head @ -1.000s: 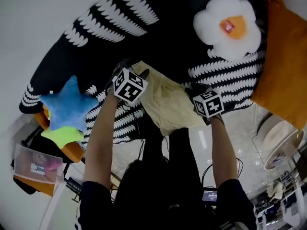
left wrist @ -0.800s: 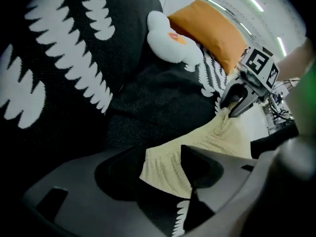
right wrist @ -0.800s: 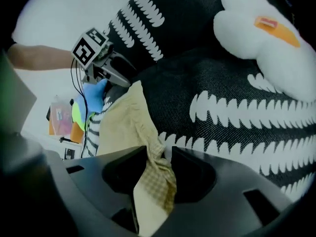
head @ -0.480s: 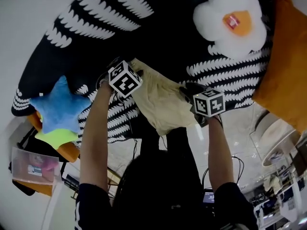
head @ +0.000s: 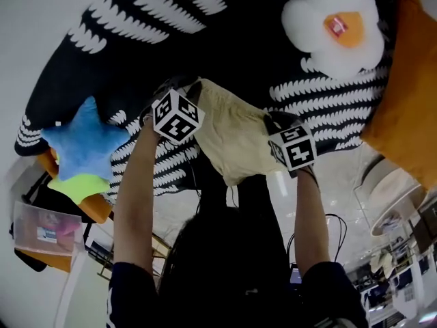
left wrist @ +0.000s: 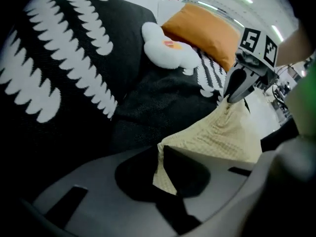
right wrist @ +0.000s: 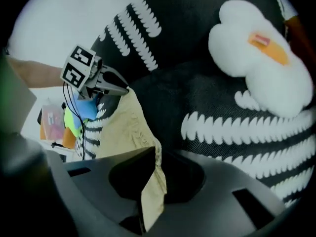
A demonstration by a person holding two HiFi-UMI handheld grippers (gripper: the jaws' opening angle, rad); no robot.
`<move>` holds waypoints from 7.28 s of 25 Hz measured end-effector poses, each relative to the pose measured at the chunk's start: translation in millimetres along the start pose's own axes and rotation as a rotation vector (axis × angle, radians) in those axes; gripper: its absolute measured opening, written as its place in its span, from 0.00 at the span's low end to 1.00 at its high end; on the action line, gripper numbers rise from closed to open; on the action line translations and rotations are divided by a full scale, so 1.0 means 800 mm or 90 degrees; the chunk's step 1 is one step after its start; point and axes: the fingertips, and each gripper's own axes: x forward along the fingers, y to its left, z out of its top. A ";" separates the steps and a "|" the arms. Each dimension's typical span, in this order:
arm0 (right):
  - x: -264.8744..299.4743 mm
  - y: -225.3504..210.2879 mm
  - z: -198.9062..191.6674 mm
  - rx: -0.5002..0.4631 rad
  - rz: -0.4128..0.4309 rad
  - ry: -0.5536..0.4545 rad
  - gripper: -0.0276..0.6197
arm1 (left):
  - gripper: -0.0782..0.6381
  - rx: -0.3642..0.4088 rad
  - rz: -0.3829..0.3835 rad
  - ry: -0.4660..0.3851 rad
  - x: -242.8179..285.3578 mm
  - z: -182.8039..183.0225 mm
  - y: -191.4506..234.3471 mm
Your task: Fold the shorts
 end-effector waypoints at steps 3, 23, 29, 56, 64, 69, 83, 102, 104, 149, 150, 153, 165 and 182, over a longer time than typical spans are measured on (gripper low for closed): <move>-0.054 -0.022 0.055 -0.035 -0.041 -0.067 0.12 | 0.16 -0.034 0.013 -0.066 -0.039 0.021 0.018; -0.172 -0.272 0.130 -0.093 -0.323 -0.161 0.19 | 0.46 -0.136 0.087 -0.284 -0.032 0.226 0.064; -0.201 -0.247 0.171 -0.145 -0.297 -0.204 0.42 | 0.46 -0.359 0.074 -0.267 -0.040 0.112 0.062; 0.022 -0.141 0.271 -0.818 -0.133 0.279 0.21 | 0.37 -0.782 -0.266 -0.180 0.028 -0.035 -0.121; -0.013 -0.111 0.285 -0.848 -0.118 0.199 0.16 | 0.11 -0.701 -0.323 -0.168 0.043 -0.035 -0.159; -0.084 -0.091 0.272 -0.948 -0.110 0.164 0.16 | 0.37 -0.762 -0.338 -0.246 0.019 -0.031 -0.141; -0.164 -0.043 0.185 -1.076 -0.123 0.068 0.15 | 0.39 -0.579 -0.269 -0.233 0.009 -0.009 -0.107; -0.255 -0.129 0.057 -1.021 -0.218 0.082 0.15 | 0.37 -0.216 0.046 -0.184 -0.005 0.082 -0.023; -0.250 -0.152 0.051 -1.042 -0.186 0.078 0.15 | 0.37 -0.104 0.052 -0.131 0.016 0.106 -0.022; -0.160 -0.069 0.233 -1.353 0.002 0.027 0.15 | 0.13 -0.533 0.180 -0.257 -0.166 -0.001 -0.273; -0.162 -0.083 0.222 -1.364 0.005 0.048 0.15 | 0.13 -0.536 0.165 -0.253 -0.155 0.010 -0.289; -0.161 -0.112 0.194 -1.400 0.019 0.103 0.14 | 0.13 -0.532 0.131 -0.241 -0.128 0.038 -0.332; -0.127 -0.217 0.122 -1.447 -0.019 0.283 0.13 | 0.13 -0.338 0.027 -0.155 0.014 0.146 -0.483; -0.153 -0.274 0.091 -1.089 -0.125 0.230 0.58 | 0.44 -0.311 -0.134 -0.109 0.093 0.201 -0.541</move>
